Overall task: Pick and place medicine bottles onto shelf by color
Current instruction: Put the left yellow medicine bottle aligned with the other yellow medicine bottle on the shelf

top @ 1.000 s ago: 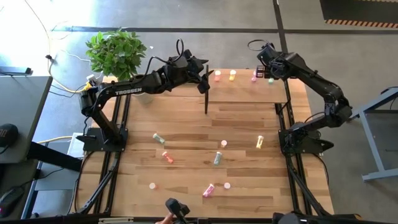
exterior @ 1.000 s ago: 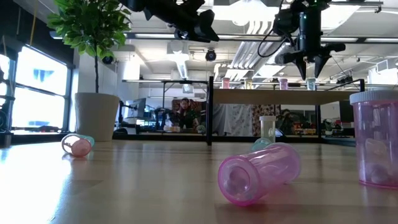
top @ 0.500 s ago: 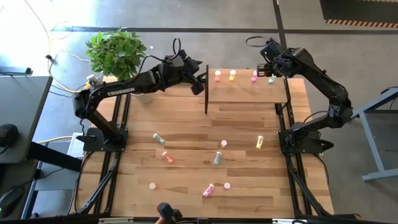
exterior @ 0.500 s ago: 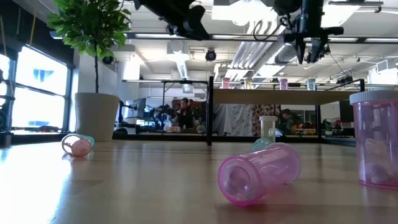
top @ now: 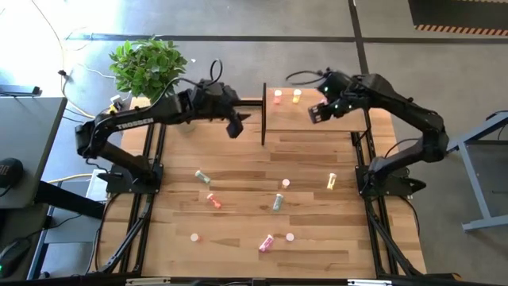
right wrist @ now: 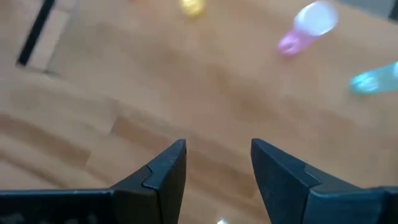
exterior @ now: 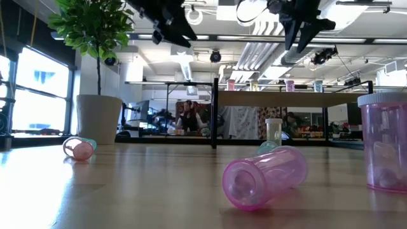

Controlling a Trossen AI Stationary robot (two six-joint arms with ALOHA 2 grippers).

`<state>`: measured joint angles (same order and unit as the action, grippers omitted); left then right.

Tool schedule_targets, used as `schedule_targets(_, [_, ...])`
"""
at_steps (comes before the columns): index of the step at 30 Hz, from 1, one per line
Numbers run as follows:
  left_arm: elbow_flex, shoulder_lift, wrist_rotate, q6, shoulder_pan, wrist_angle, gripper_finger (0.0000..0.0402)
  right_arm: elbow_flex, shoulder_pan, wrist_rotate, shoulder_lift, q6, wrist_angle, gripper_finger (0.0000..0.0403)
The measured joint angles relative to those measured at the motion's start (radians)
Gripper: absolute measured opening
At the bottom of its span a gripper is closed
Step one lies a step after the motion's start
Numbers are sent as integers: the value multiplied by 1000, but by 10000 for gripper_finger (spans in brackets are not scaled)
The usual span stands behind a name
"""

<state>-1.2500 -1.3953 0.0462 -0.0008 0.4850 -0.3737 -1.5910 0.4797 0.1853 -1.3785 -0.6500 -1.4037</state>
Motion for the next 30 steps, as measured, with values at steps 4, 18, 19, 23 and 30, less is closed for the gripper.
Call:
schedule_targets(4, [118,69,-5,-54,-43,57,227,33,-103,-17,0,-73,-7,170])
schedule_targets(18, [267,222,-3,-101,-246,78,227,270,-461,-111,-1,-415,196,170])
schedule_targets(19, [267,227,-2,-102,-259,79,227,282,-483,-111,-1,-425,224,170])
schedule_targets(23, [268,243,-2,-103,-306,85,227,338,-557,-105,0,-451,374,172])
schedule_targets(30, [268,251,0,-123,-361,79,227,428,-640,-49,-1,-520,510,213])
